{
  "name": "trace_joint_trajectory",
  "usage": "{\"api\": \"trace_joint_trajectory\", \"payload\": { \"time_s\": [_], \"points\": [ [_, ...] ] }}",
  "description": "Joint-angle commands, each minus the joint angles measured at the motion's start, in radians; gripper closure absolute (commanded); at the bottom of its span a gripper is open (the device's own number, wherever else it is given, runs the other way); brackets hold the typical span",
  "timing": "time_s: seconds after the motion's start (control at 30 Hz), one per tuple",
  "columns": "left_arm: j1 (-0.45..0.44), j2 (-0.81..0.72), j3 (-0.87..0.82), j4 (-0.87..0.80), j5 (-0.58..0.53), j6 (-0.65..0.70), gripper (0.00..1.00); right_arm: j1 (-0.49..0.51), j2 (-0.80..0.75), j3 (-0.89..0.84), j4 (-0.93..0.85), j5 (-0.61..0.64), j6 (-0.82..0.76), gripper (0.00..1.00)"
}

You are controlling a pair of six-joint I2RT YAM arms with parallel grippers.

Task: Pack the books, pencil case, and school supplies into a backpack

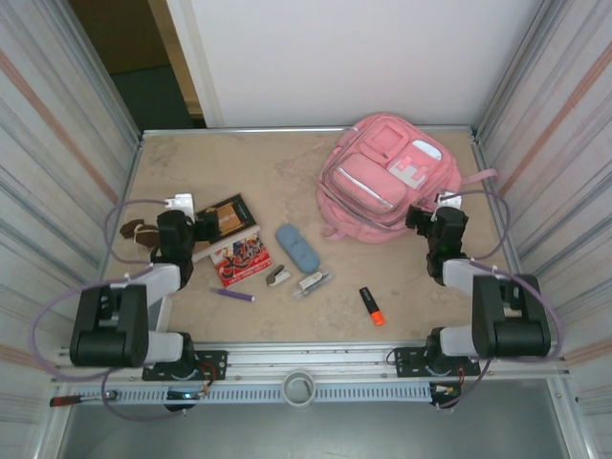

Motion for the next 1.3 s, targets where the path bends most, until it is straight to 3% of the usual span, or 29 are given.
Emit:
{"api": "trace_joint_trajectory", "payload": {
  "time_s": [0.0,0.1,0.27,0.43,0.6,0.8,0.93,1.07,1.27],
  "points": [
    [0.005,-0.121,0.047,-0.187,0.002,-0.077,0.01,-0.007,-0.126,0.056,-0.255,0.088,0.121,0.01],
    [0.004,-0.207,0.064,-0.279,0.061,-0.166,0.01,-0.040,-0.160,0.162,-0.485,0.051,0.239,0.01],
    [-0.038,-0.258,0.123,-0.413,0.138,-0.407,0.01,-0.036,0.020,0.428,-0.779,-0.208,0.301,0.01],
    [-0.266,-0.207,0.249,-0.570,0.106,-0.440,0.01,-0.125,0.163,0.516,-0.816,-0.325,0.357,0.00],
    [-0.490,-0.100,0.363,-0.658,0.085,-0.463,0.01,-0.239,0.285,0.600,-0.815,-0.401,0.394,0.06],
    [-0.689,0.093,0.517,-0.700,0.069,-0.504,0.01,-0.292,0.469,0.684,-0.792,-0.579,0.455,0.25],
    [-0.768,0.237,0.651,-0.739,0.075,-0.520,0.01,-0.294,0.530,0.710,-0.739,-0.647,0.492,0.50],
    [-0.797,0.384,0.786,-0.775,0.134,-0.539,0.01,-0.294,0.543,0.723,-0.724,-0.668,0.517,0.79],
    [-0.798,0.581,0.949,-0.797,0.211,-0.616,0.01,-0.291,0.447,0.594,-0.578,-0.699,0.617,0.92]
  ]
}}
